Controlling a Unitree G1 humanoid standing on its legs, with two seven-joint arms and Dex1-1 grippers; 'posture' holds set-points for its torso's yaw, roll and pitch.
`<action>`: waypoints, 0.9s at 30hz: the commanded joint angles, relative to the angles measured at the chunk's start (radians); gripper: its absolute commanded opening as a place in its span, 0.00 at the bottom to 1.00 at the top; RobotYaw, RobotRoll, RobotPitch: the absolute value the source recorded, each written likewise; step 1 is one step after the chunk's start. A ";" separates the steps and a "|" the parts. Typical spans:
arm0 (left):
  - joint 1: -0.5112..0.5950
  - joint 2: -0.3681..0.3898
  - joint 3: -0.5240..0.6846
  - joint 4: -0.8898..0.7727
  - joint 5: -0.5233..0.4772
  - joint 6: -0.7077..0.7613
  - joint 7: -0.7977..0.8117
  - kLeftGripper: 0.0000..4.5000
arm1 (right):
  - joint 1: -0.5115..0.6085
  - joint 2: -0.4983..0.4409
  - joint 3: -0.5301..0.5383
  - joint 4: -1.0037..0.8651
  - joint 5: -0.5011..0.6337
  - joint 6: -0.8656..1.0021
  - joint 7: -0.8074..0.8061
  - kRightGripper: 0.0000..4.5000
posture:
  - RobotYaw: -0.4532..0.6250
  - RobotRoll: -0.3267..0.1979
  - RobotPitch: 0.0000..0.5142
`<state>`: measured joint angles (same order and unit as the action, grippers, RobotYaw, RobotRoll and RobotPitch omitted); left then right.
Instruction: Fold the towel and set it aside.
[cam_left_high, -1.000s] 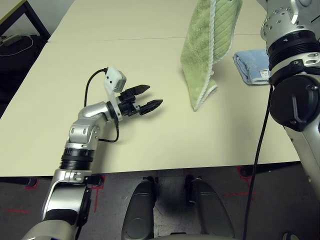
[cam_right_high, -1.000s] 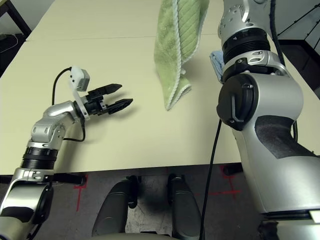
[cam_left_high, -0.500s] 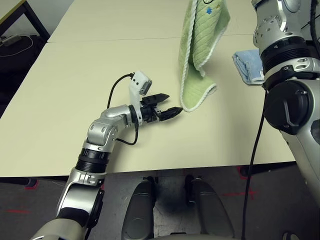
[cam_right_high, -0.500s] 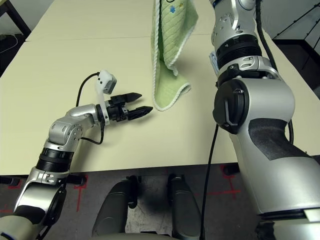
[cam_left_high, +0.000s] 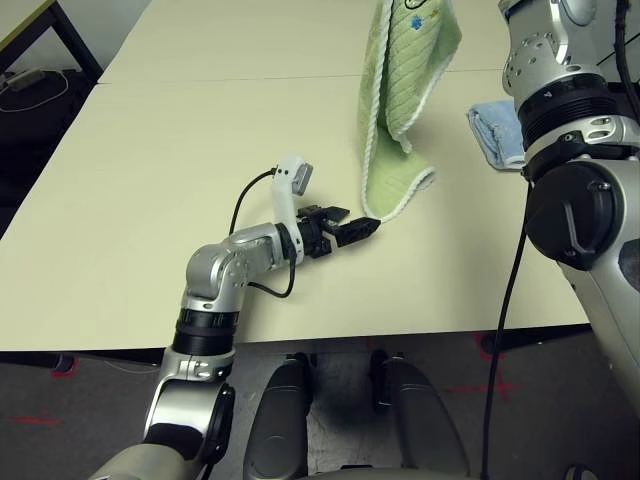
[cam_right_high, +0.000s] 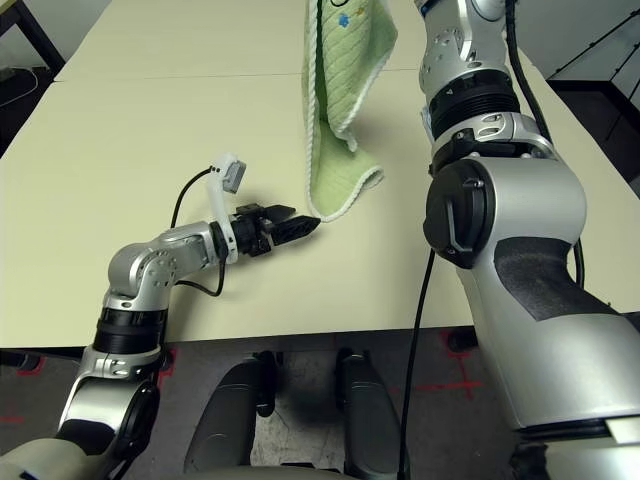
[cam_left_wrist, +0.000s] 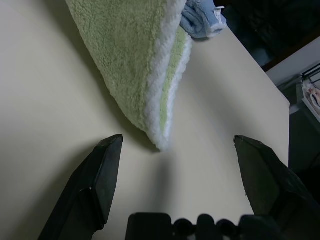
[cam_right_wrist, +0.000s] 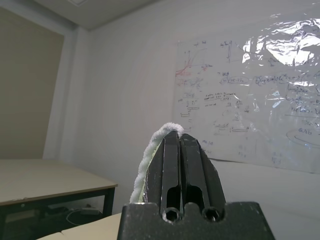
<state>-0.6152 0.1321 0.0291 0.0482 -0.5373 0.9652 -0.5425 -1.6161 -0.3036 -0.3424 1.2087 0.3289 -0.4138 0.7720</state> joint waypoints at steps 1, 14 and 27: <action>-0.011 -0.021 -0.001 0.050 0.001 0.011 0.028 1.00 | -0.007 -0.005 -0.003 -0.013 0.000 -0.005 0.008 0.00 | 0.47 0.62 0.41; -0.024 -0.064 0.032 0.084 -0.024 0.107 0.096 1.00 | -0.010 -0.005 -0.002 -0.009 -0.002 -0.006 0.009 0.00 | 0.47 0.62 0.42; -0.049 -0.105 0.012 0.145 -0.013 0.119 0.123 1.00 | -0.009 -0.008 0.001 -0.007 -0.006 -0.006 0.012 0.00 | 0.46 0.62 0.42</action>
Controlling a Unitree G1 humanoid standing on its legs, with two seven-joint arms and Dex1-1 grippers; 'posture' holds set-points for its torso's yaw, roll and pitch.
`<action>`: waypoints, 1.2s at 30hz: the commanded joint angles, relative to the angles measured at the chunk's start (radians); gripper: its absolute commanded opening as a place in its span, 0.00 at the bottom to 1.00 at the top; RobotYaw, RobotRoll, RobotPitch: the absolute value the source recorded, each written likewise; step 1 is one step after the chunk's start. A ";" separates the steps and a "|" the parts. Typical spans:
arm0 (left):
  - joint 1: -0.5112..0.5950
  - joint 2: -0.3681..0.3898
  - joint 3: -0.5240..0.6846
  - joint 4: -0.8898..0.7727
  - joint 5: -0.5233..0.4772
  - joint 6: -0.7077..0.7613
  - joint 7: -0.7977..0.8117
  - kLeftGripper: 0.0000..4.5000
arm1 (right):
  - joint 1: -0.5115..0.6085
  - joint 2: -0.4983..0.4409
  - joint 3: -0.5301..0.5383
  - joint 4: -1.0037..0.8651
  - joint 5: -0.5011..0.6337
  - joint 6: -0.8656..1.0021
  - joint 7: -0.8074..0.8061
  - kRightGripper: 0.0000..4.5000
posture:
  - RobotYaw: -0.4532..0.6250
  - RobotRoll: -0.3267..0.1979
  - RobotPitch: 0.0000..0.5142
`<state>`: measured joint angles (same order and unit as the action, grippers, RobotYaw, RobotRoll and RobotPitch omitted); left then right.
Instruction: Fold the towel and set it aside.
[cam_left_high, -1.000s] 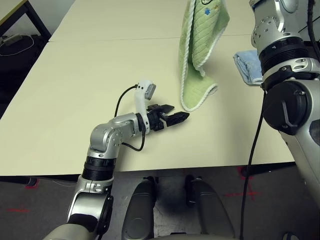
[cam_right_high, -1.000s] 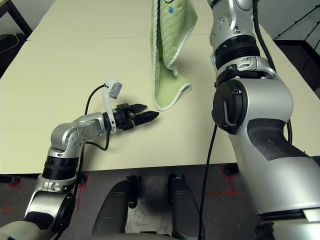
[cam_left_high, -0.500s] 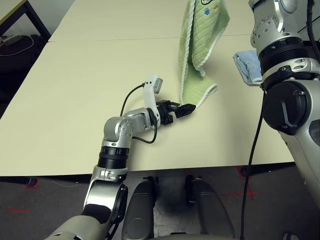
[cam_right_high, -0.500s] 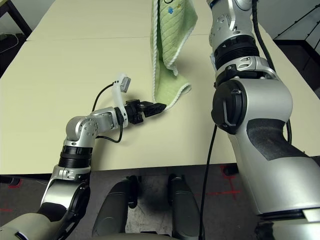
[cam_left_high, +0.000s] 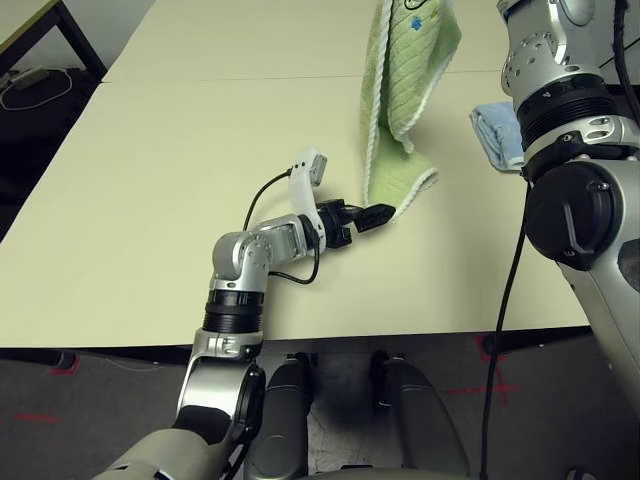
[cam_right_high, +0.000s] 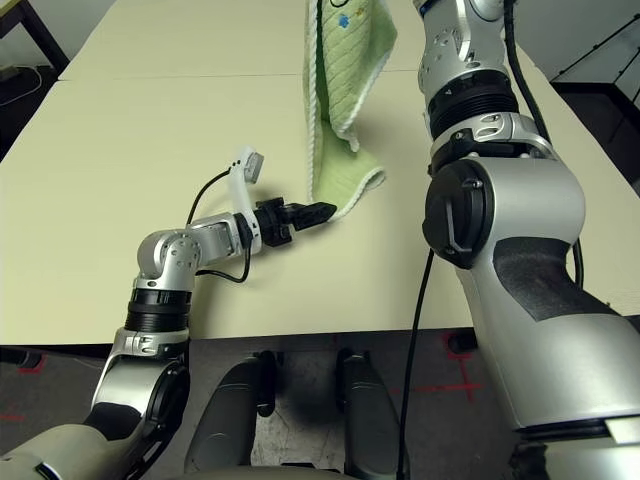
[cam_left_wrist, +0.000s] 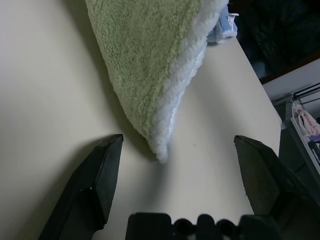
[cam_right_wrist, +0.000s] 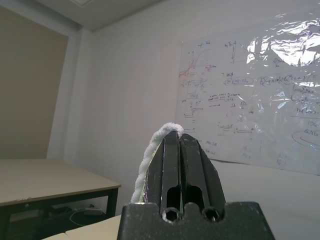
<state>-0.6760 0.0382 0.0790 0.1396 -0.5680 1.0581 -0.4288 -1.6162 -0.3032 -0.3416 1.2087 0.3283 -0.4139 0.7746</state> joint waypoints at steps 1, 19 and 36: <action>0.012 -0.013 -0.042 0.057 0.020 0.023 0.011 0.96 | -0.009 -0.009 0.000 -0.007 -0.006 -0.006 0.009 0.00 | 0.46 0.62 0.42; -0.011 -0.018 -0.050 0.078 0.030 -0.012 0.026 0.00 | 0.013 -0.008 0.001 -0.003 -0.006 0.002 0.016 0.00 | 0.47 0.62 0.43; 0.021 0.146 0.010 -0.058 0.006 0.059 0.021 0.00 | 0.063 -0.055 -0.008 0.013 -0.013 0.016 -0.018 0.00 | 0.48 0.62 0.44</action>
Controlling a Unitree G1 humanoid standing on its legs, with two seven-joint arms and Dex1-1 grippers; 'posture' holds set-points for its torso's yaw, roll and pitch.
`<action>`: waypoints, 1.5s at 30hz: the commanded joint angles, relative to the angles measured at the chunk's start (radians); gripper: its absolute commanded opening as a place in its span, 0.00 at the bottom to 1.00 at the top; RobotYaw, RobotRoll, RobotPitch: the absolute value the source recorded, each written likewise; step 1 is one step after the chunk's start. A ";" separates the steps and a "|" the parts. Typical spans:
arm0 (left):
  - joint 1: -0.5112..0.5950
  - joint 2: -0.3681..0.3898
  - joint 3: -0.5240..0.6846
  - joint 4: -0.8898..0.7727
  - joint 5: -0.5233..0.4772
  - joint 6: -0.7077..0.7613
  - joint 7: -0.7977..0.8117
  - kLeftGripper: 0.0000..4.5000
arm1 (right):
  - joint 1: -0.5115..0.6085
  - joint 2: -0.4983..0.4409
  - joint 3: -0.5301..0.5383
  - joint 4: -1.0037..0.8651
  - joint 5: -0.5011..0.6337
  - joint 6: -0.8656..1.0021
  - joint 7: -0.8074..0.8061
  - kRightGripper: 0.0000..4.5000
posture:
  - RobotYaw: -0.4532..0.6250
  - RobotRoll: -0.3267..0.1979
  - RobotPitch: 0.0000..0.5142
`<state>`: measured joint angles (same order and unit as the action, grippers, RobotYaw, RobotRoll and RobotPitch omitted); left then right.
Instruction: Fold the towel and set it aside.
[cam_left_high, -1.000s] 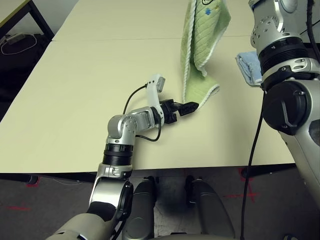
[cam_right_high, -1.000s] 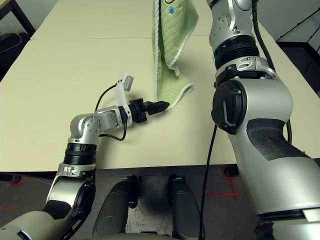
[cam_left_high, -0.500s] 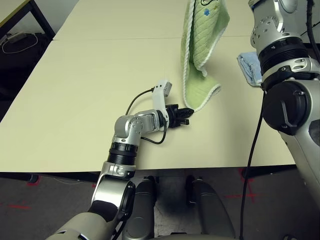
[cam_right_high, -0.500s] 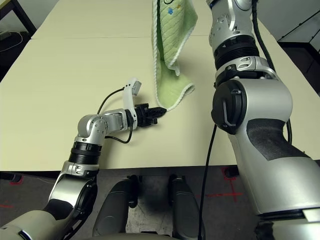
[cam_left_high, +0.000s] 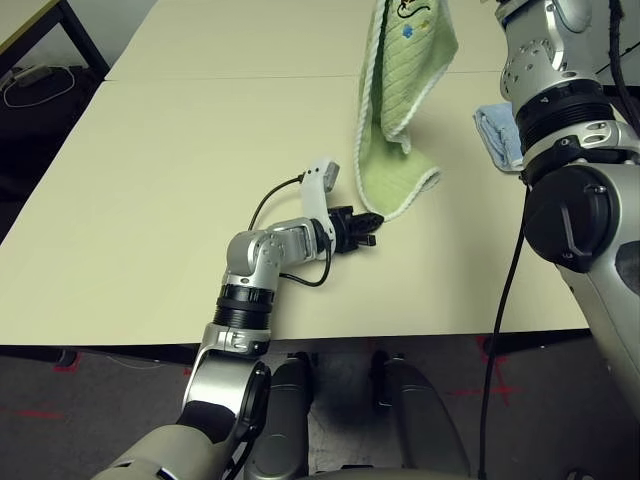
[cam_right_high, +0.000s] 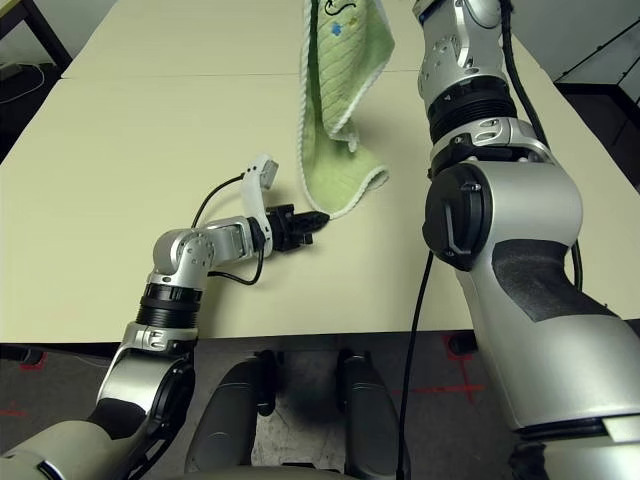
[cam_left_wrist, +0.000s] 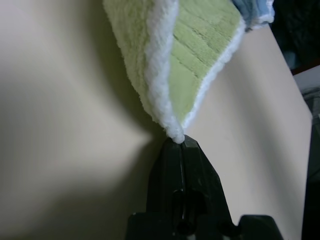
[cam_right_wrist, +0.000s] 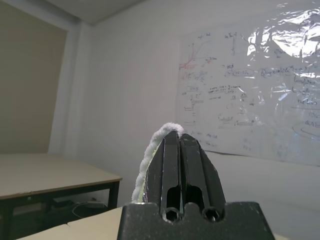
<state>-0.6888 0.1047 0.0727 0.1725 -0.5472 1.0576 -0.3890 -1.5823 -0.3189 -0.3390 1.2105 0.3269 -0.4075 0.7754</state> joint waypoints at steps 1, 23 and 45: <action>0.053 0.141 0.012 -0.134 -0.016 0.079 -0.041 0.00 | 0.042 -0.059 -0.012 0.014 -0.013 0.011 -0.023 0.00 | 0.48 0.62 0.44; -0.120 0.760 0.021 -0.091 0.162 -0.178 -0.282 0.00 | 0.357 -0.348 -0.079 -0.089 0.093 0.373 0.268 0.00 | 0.46 0.62 0.47; -0.517 0.665 -0.047 0.586 0.420 -0.629 -0.198 0.00 | 0.263 -0.242 -0.052 0.042 0.007 0.325 0.006 0.00 | 0.48 0.62 0.52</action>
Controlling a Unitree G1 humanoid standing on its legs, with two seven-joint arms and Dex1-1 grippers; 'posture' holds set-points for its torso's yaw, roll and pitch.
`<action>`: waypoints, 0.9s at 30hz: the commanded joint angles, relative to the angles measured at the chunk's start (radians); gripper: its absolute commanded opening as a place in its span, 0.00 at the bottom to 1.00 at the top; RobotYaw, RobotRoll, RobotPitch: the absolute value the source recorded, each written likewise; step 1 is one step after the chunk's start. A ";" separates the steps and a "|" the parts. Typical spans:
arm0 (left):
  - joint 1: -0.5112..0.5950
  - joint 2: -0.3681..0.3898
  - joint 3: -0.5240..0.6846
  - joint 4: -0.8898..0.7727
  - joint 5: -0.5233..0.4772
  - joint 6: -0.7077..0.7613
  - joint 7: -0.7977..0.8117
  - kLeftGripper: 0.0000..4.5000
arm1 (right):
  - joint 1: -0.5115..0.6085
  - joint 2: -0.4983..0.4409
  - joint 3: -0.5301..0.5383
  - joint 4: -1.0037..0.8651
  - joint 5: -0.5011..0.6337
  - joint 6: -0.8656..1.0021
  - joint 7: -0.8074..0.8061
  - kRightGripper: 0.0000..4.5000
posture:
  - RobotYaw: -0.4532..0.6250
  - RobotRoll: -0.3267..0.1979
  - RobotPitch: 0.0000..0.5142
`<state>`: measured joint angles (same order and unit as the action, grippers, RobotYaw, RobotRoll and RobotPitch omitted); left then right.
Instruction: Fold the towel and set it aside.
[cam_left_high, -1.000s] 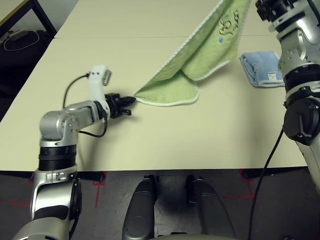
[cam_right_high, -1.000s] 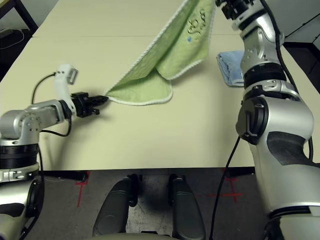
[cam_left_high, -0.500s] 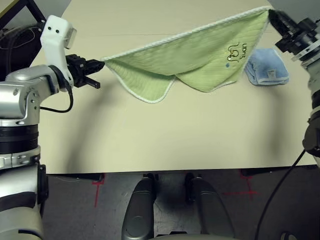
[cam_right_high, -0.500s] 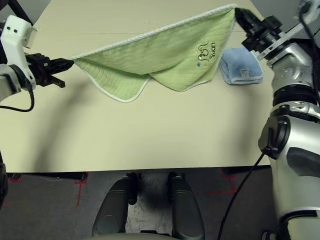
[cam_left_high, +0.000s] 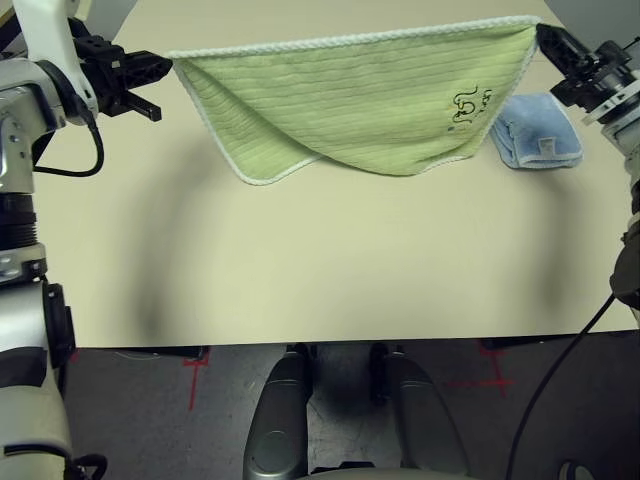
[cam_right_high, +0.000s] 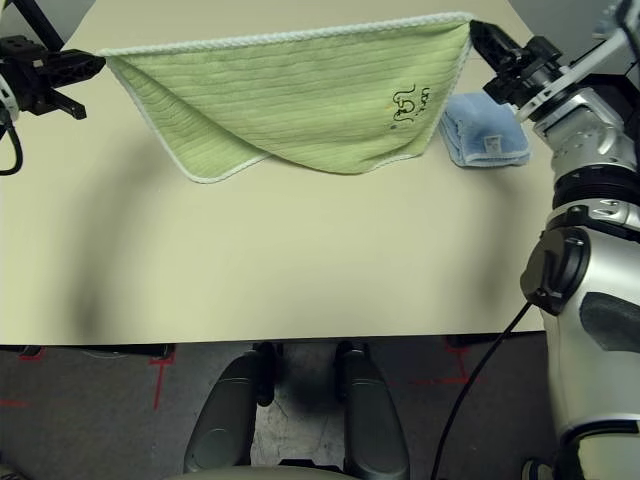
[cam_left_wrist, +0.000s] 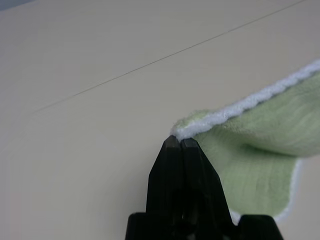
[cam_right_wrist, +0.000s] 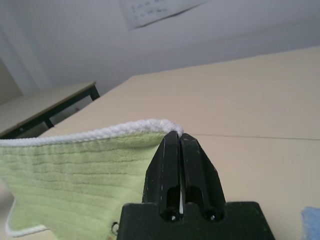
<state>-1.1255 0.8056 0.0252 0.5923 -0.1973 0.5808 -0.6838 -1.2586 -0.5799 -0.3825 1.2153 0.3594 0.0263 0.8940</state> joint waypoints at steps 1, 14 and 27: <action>-0.115 -0.056 0.007 0.234 0.084 -0.205 0.131 0.00 | -0.079 0.027 -0.014 0.050 -0.032 -0.143 -0.151 0.00 | 0.48 0.62 0.52; -0.335 -0.091 0.063 0.547 0.151 -0.725 0.308 0.00 | -0.161 -0.024 -0.149 0.086 0.023 -0.266 -0.254 0.00 | 0.47 0.62 0.55; 0.243 0.163 -0.097 -0.159 0.099 -0.011 -0.392 0.00 | 0.082 -0.105 0.089 0.018 -0.098 0.103 0.410 0.00 | 0.46 0.62 0.60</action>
<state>-0.9127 0.9345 -0.0574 0.5301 -0.0782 0.4918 -1.0120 -1.1955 -0.6643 -0.3254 1.2611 0.2891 0.1047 1.2437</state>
